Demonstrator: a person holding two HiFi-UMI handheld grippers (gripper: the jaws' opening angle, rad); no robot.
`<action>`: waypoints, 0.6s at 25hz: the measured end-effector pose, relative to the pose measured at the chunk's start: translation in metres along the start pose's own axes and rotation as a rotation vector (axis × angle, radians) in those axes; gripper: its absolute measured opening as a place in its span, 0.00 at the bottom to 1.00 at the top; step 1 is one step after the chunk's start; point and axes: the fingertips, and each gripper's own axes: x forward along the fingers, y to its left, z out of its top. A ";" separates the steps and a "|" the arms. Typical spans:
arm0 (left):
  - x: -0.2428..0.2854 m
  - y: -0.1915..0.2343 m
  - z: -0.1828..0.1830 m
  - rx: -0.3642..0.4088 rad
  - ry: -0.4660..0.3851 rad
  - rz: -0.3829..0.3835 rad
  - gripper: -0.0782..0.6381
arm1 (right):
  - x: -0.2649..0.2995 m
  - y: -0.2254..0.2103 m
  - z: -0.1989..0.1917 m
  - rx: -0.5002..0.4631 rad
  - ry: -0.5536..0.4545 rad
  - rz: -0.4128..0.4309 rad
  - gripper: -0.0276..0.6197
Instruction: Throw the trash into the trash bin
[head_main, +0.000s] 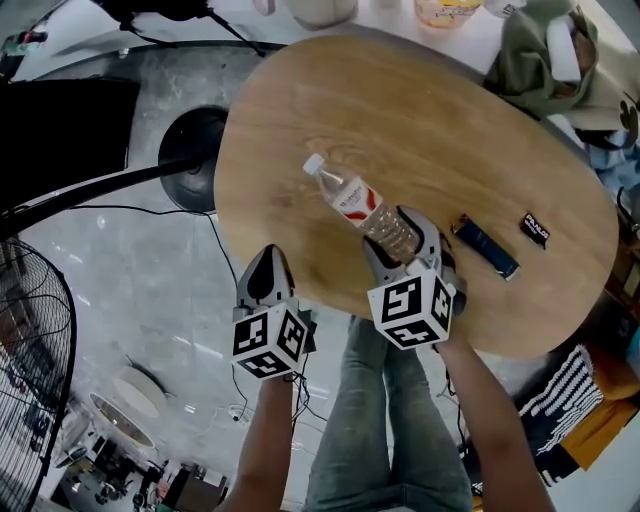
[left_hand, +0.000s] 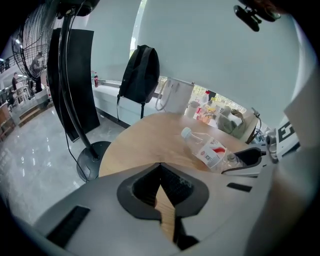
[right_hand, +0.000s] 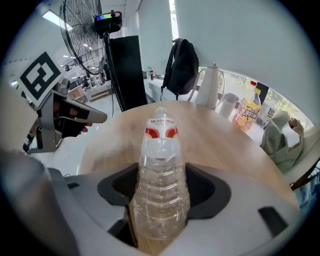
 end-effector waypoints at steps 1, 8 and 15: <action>0.000 -0.001 0.002 0.005 -0.001 -0.002 0.13 | -0.003 -0.002 0.001 0.012 -0.005 -0.006 0.49; -0.009 -0.025 0.027 0.040 -0.013 -0.028 0.13 | -0.042 -0.029 0.005 0.089 -0.025 -0.056 0.49; -0.020 -0.078 0.070 0.124 -0.047 -0.117 0.13 | -0.099 -0.066 0.005 0.188 -0.054 -0.153 0.49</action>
